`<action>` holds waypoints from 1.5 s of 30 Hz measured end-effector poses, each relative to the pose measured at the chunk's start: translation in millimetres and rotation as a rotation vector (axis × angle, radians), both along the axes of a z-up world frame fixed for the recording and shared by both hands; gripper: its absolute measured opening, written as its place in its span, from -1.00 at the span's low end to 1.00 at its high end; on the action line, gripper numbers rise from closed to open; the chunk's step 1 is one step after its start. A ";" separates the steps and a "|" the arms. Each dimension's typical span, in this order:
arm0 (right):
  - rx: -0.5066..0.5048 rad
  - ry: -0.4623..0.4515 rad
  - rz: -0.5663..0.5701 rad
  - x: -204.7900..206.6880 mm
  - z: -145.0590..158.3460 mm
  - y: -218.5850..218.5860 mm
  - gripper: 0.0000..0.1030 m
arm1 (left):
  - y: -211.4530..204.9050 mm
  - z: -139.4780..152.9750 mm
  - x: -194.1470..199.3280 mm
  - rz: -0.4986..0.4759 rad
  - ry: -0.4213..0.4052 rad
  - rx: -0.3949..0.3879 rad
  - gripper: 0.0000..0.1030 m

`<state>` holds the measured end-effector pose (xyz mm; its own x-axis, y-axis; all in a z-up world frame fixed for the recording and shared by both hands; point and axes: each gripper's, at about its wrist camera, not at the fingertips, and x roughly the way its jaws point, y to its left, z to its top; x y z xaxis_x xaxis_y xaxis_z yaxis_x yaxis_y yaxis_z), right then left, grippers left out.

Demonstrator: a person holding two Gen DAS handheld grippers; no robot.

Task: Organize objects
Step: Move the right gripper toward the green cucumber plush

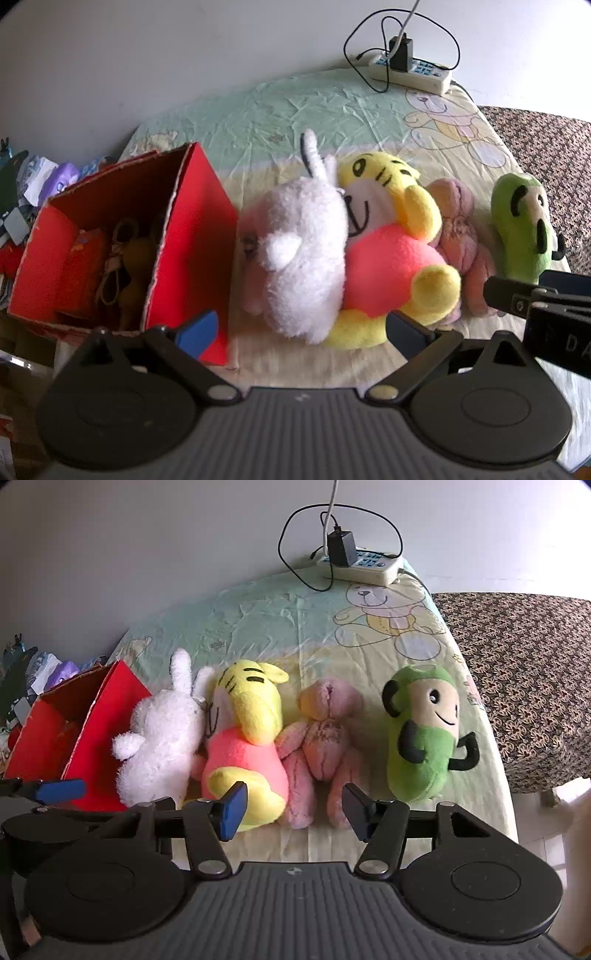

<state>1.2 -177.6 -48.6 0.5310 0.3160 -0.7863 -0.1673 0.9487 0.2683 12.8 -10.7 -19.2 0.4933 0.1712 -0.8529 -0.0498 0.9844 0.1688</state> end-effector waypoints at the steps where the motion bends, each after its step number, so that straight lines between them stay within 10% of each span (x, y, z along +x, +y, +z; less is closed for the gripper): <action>1: -0.002 0.000 -0.004 0.3 -0.7 1.1 0.14 | 1.4 -0.4 0.2 0.002 -0.005 -0.004 0.91; 45: 0.027 0.042 -0.082 -1.1 -12.9 -14.2 0.00 | -5.0 -16.2 9.9 -0.080 0.028 -0.053 0.92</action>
<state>0.0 -191.8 -61.5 0.5227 0.2943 -0.8001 -0.0775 0.9510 0.2992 22.7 -15.7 -35.4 0.4794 0.0867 -0.8733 0.0332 0.9926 0.1168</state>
